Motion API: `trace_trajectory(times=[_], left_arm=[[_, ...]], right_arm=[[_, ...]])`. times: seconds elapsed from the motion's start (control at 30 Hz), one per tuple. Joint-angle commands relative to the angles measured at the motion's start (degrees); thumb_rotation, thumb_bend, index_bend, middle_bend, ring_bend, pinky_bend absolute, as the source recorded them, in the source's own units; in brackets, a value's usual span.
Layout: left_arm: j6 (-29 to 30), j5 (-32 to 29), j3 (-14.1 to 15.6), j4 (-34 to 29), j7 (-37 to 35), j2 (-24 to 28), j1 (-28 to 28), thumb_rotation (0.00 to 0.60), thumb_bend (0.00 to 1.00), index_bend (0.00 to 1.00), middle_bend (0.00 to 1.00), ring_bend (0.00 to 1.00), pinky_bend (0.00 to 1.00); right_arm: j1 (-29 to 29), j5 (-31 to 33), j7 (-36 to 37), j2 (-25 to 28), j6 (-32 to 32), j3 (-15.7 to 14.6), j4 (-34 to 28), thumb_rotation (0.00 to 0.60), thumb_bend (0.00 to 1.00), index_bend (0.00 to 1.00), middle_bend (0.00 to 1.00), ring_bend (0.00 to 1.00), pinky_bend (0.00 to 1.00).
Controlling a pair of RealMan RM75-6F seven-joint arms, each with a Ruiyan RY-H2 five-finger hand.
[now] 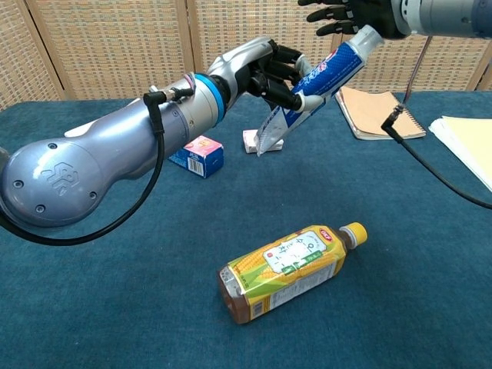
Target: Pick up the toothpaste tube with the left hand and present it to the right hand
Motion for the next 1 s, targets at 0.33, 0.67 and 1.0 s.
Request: trace_trajectory(times=[0.33,0.67,1.0], left_arm=[[0.07,-1.16,-0.91,-0.52,0.96,-0.17,-0.59,0.6,0.53,0.79,0.6,0.56,0.56],[0.11,-2.65,-1.86,-0.46,1.24,-0.96,-1.12,0.6,0.53,0.79,0.6,0.56,0.56],[0.08,-3.31,-2.21,-0.06,1.38,-1.24,-1.33,0.6,0.53,0.79,0.6,0.56,0.56]], right_arm=[[-0.35,0.17,2.41,-0.62,-1.04,0.89,-0.24,0.135,0.0,0.0,0.0,0.0,0.0],[-1.21,1.83,6.75,-1.05,-2.56,2.64,0.11,0.138,0.0,0.0,0.0,0.0,0.0],[-2.24,0.94,8.14,-0.32,-3.5,2.84,-0.63,0.137,0.0,0.0,0.0,0.0,0.0]])
